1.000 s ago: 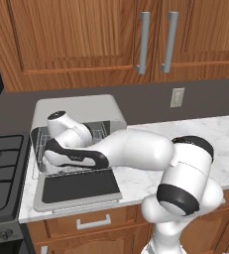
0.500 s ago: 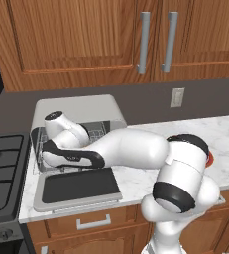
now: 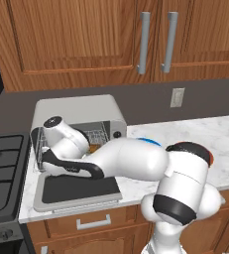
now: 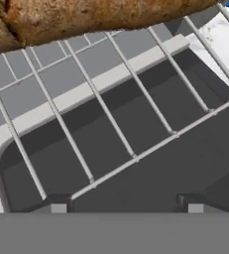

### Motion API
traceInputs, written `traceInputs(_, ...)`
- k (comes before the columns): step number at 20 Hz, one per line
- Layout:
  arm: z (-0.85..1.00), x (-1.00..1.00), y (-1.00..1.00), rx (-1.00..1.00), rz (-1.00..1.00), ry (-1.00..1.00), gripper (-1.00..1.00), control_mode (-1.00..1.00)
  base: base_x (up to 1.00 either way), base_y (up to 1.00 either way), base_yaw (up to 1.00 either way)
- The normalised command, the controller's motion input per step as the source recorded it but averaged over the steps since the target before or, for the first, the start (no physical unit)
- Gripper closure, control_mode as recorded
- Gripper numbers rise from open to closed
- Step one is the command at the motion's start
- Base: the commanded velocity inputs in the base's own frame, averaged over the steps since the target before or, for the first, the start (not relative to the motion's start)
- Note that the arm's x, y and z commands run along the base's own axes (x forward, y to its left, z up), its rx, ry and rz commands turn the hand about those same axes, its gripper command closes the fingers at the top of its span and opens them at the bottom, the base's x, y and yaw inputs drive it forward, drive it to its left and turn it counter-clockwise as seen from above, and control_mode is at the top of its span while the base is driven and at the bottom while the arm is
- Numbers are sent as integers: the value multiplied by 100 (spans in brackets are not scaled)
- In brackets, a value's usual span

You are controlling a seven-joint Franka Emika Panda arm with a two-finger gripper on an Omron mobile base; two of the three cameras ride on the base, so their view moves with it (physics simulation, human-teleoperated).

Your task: Open the toaster oven door. Place the baguette on the top rack in the toaster oven and place the steak on the bottom rack.

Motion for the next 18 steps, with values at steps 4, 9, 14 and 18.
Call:
traceInputs(4, -39, 15, -15, 2, -13, -7, -100, -100, 0, 0, 0)
traceInputs(9, -27, 2, -17, 4, -3, -4, -100, -100, 0, 0, 0)
traceInputs(14, -3, 10, -8, 3, -1, 5, -100, -100, 0, 0, 0)
traceInputs(18, 0, 27, -12, 0, 0, 15, -100, -100, 0, 0, 0)
